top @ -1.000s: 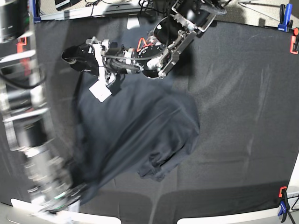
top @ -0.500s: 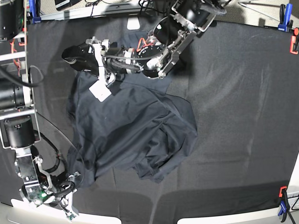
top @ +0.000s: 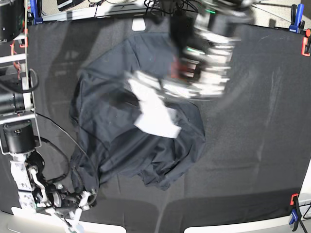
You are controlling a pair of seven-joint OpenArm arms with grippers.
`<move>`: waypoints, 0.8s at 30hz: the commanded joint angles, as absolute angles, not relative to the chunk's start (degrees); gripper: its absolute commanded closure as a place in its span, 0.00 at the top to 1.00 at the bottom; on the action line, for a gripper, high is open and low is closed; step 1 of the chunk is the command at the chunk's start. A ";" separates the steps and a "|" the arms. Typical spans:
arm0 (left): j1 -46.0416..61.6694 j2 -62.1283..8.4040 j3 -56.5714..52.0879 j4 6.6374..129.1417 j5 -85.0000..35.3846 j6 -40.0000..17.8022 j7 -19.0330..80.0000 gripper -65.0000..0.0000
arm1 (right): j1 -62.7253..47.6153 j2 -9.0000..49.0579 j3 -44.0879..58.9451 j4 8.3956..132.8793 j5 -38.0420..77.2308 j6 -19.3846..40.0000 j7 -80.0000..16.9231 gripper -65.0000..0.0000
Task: Layout the t-shirt on the table in an organized manner, then fold the t-shirt properly
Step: 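Lift and shake the shirt with the left gripper to spread it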
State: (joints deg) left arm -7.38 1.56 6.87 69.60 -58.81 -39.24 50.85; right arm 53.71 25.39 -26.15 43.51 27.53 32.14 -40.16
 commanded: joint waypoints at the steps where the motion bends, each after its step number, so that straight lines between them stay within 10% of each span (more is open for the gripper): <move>1: -8.62 1.63 4.34 70.48 -61.19 -40.00 49.91 0.47 | 55.02 26.37 -25.80 44.34 28.12 32.93 -39.29 0.35; 13: -14.59 -7.07 -16.29 70.48 -53.06 -40.00 49.47 0.47 | 44.42 32.29 -25.78 44.53 28.10 39.94 -39.55 0.35; 24: -24.27 -6.48 -9.37 70.43 -28.51 -32.67 46.48 0.47 | 40.60 33.95 -25.08 51.44 28.77 39.92 -42.78 0.35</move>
State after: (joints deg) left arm -22.59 -6.50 -9.10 69.60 -26.98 -31.92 47.29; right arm 38.83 32.99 -25.71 50.65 28.53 39.24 -43.18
